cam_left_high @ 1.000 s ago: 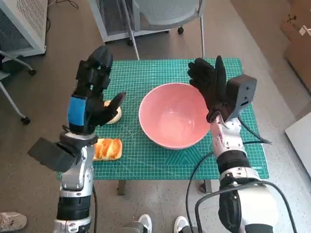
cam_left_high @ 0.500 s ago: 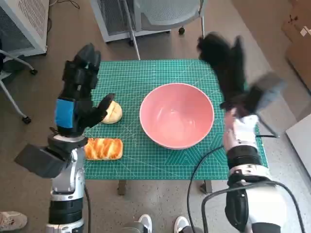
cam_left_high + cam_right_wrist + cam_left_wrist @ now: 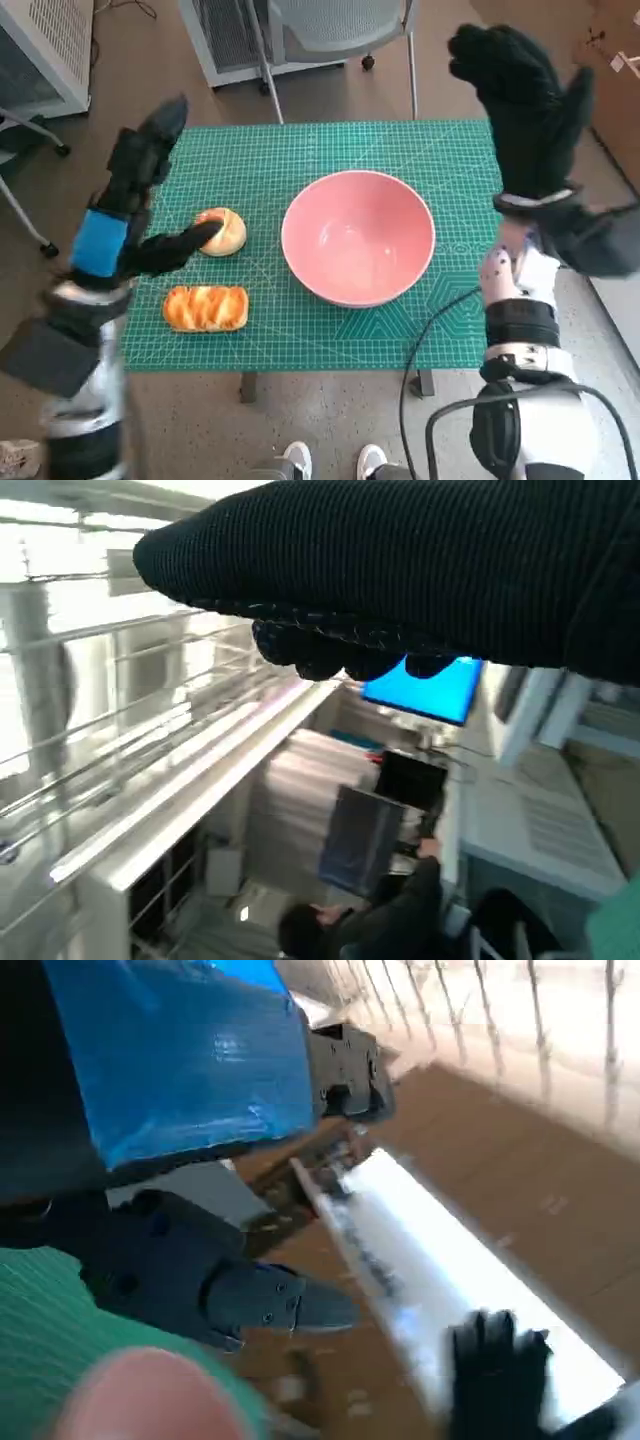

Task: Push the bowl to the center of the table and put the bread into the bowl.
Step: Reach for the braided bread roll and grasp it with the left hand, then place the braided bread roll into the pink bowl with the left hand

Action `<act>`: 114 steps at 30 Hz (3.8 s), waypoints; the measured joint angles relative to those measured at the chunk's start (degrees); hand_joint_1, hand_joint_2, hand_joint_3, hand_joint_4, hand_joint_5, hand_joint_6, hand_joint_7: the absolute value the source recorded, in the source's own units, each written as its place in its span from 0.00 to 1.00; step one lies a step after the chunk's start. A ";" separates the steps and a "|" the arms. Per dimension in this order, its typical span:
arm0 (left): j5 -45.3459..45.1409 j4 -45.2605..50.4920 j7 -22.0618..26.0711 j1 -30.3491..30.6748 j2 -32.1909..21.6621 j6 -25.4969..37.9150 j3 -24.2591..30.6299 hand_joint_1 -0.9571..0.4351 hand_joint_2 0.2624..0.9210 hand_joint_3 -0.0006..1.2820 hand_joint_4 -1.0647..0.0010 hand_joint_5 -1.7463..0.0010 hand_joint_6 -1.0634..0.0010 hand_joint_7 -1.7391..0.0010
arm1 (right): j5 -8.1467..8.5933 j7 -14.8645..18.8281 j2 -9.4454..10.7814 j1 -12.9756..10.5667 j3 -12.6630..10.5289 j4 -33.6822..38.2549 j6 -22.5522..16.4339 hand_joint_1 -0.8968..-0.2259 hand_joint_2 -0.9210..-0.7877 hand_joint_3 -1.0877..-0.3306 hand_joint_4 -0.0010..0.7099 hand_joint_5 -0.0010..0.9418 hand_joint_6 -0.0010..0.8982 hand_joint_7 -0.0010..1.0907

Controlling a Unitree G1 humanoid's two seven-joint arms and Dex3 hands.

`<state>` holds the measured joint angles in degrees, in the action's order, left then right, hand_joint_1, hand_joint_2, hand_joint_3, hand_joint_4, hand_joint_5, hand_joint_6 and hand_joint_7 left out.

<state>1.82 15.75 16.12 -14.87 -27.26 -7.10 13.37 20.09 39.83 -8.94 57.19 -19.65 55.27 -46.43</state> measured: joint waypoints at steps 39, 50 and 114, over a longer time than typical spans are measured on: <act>-27.97 14.78 14.16 12.11 -15.35 31.58 -14.72 0.58 0.70 0.00 0.80 1.00 0.70 0.98 | 0.66 -0.81 0.44 -0.63 2.16 -1.27 1.22 0.39 0.00 0.48 0.44 0.00 0.52 0.02; -33.34 7.05 15.38 9.33 -15.08 33.38 -20.90 0.61 0.72 0.00 0.81 1.00 0.66 0.99 | 1.93 0.09 0.45 -0.74 2.06 -1.28 1.28 0.39 0.00 0.48 0.44 0.00 0.52 0.01; -36.50 9.20 11.03 -0.72 -11.74 20.75 -17.65 0.69 0.94 0.01 0.19 0.46 0.29 0.39 | 2.82 1.39 0.51 -3.59 1.89 -3.55 1.28 0.40 0.00 0.47 0.45 0.00 0.49 0.00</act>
<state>-34.67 24.94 27.15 -15.59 -39.00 13.65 -4.28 22.92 41.21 -8.43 53.61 -17.77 51.72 -45.15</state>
